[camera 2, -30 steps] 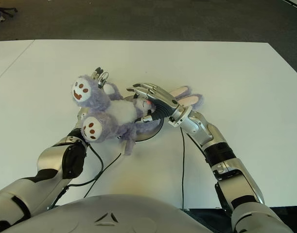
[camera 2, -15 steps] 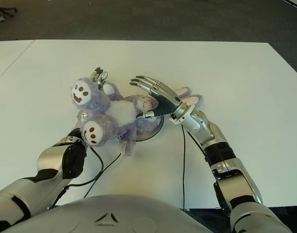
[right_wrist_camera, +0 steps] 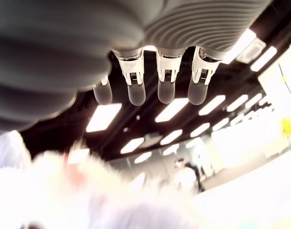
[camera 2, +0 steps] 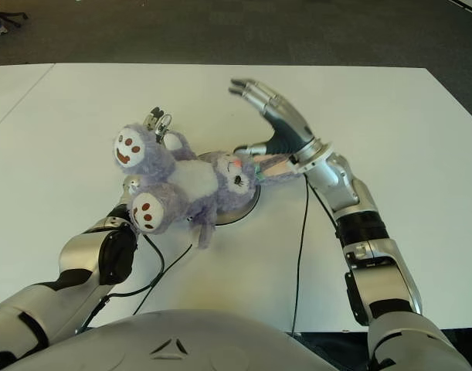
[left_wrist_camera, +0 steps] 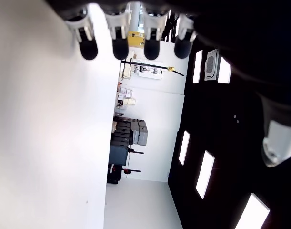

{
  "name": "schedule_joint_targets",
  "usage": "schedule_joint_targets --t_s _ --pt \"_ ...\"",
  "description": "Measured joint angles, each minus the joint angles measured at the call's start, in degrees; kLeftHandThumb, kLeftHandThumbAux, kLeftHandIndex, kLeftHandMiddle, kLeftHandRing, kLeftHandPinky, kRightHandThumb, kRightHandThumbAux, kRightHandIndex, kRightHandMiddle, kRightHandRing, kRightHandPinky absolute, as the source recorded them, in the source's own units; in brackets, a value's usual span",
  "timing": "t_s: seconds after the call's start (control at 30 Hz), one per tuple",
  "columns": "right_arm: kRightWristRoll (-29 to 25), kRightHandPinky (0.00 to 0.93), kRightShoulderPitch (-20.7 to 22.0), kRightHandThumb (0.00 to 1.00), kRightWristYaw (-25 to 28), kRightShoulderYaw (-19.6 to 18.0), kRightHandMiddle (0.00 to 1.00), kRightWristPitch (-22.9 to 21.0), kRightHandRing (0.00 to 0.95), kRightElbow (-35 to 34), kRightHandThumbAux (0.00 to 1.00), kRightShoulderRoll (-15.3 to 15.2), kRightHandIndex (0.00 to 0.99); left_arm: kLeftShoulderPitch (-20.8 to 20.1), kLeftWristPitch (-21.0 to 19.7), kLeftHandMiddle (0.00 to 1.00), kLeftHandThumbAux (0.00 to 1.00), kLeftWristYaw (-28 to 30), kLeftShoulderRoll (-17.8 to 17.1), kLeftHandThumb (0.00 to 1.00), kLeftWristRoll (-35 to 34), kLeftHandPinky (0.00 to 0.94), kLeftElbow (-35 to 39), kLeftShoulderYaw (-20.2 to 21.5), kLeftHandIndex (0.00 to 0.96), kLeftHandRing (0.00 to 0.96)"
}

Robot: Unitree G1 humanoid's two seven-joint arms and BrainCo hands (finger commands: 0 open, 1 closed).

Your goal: Put the doll into the plate.

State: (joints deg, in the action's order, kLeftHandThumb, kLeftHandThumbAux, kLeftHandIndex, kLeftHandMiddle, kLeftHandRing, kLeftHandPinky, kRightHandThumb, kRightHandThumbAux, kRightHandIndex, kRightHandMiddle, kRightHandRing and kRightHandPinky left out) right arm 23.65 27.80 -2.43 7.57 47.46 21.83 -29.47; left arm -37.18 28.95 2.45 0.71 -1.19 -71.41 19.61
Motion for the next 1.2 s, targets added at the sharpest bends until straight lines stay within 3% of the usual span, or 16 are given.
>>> schedule_joint_targets --t_s 0.17,0.5,0.7,0.93,1.1,1.2 --pt "-3.3 0.0 2.7 0.072 -2.5 -2.6 0.0 3.3 0.0 2.8 0.245 0.7 0.0 0.0 0.0 0.037 0.532 0.0 0.0 0.0 0.0 0.024 0.0 0.0 0.0 0.029" --pt "-3.6 0.0 3.0 0.05 -7.2 -5.3 0.0 9.7 0.0 10.4 0.288 2.1 0.0 0.0 0.0 0.034 0.523 0.0 0.0 0.0 0.0 0.02 0.0 0.1 0.0 0.028" --pt "-3.9 0.0 5.7 0.037 -8.8 -6.6 0.0 12.5 0.0 20.0 0.303 1.9 0.0 0.0 0.0 0.029 0.514 0.2 0.0 0.0 0.0 0.014 0.0 0.1 0.0 0.022" --pt "-6.0 0.0 10.3 0.013 -9.0 -9.2 0.0 11.4 0.0 33.4 0.306 -0.4 0.0 0.0 0.1 0.028 0.51 0.3 0.0 0.0 0.0 0.022 0.0 0.1 0.0 0.019" --pt "-7.4 0.0 13.4 0.004 -9.9 -11.3 0.0 8.7 0.0 41.1 0.364 -1.6 0.0 0.0 0.1 0.034 0.517 0.3 0.0 0.0 0.0 0.028 0.0 0.1 0.0 0.025" --pt "-8.7 0.0 14.9 0.0 -10.0 -12.6 0.0 6.5 0.0 44.6 0.449 -1.6 0.0 0.0 0.1 0.033 0.515 0.3 0.0 0.0 0.0 0.027 0.0 0.1 0.0 0.028"
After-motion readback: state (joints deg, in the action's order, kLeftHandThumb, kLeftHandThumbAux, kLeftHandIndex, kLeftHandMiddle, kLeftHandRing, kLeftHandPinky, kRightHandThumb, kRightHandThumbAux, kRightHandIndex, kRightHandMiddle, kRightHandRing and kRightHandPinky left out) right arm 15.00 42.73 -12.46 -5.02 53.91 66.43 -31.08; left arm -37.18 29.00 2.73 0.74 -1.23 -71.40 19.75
